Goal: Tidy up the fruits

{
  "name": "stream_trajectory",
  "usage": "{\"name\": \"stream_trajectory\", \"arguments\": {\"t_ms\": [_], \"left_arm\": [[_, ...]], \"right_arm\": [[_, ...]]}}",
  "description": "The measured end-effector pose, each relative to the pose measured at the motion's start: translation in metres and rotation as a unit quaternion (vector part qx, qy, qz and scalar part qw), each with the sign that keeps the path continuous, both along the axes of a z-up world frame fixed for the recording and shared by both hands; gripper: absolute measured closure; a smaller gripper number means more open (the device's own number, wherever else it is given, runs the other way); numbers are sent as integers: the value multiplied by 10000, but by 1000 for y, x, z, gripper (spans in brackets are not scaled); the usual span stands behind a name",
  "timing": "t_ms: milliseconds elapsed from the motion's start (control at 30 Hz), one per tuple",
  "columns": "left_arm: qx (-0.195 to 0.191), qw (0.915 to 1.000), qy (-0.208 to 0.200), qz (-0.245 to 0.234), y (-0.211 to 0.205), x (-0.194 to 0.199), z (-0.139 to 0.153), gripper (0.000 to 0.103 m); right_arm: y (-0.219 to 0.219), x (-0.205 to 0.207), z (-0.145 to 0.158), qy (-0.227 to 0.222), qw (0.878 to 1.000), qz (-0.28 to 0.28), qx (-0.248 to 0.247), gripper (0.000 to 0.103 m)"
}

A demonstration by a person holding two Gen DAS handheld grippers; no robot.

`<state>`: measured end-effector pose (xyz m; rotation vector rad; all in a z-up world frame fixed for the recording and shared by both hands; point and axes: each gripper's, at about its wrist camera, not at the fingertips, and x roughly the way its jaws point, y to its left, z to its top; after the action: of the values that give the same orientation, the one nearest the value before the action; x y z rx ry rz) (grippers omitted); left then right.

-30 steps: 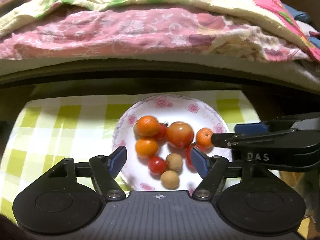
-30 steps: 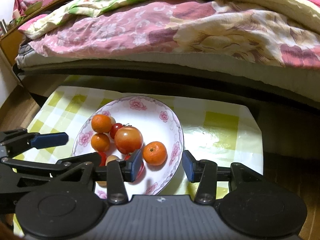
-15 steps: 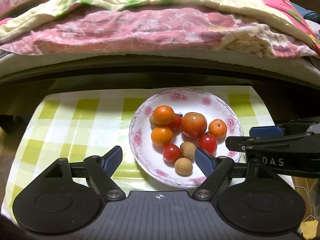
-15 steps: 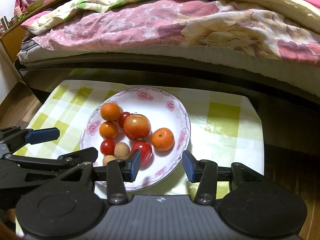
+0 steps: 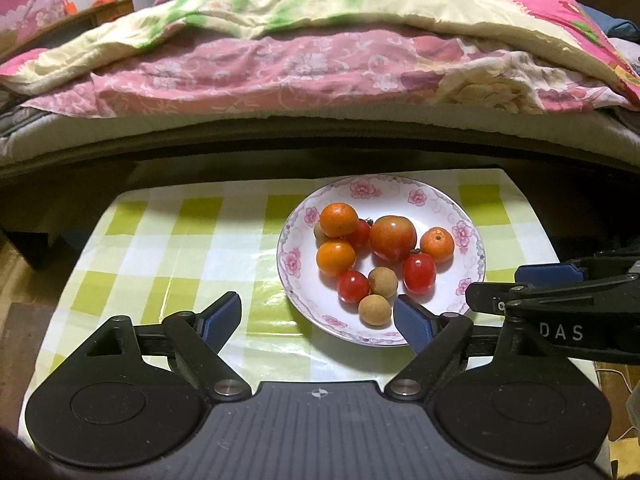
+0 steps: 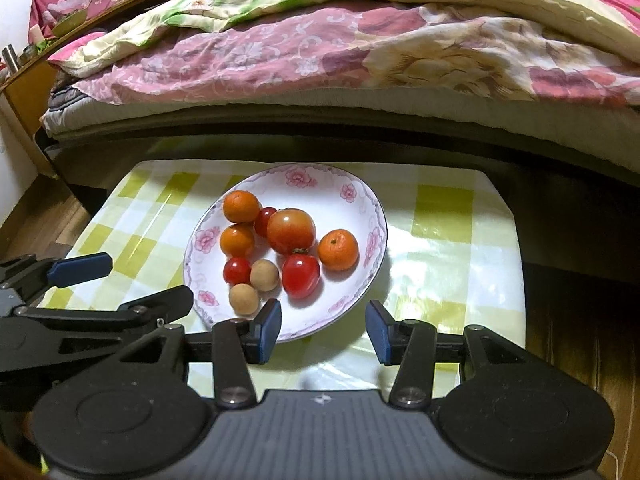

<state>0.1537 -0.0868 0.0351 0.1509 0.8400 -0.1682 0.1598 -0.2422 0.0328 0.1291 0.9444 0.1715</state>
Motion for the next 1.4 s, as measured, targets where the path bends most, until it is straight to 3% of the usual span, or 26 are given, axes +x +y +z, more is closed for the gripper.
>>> {"name": "stream_trajectory", "arguments": {"t_ms": [500,1400], "left_arm": [[370,9986,-346,179,2,-25,7,2],[-7,9984,-441,367,19,-76,15,0]], "right_arm": [[3,-23,3,0,9999,-161,58,49],[8,-78,16,-102,9993,-269,252,49]]}}
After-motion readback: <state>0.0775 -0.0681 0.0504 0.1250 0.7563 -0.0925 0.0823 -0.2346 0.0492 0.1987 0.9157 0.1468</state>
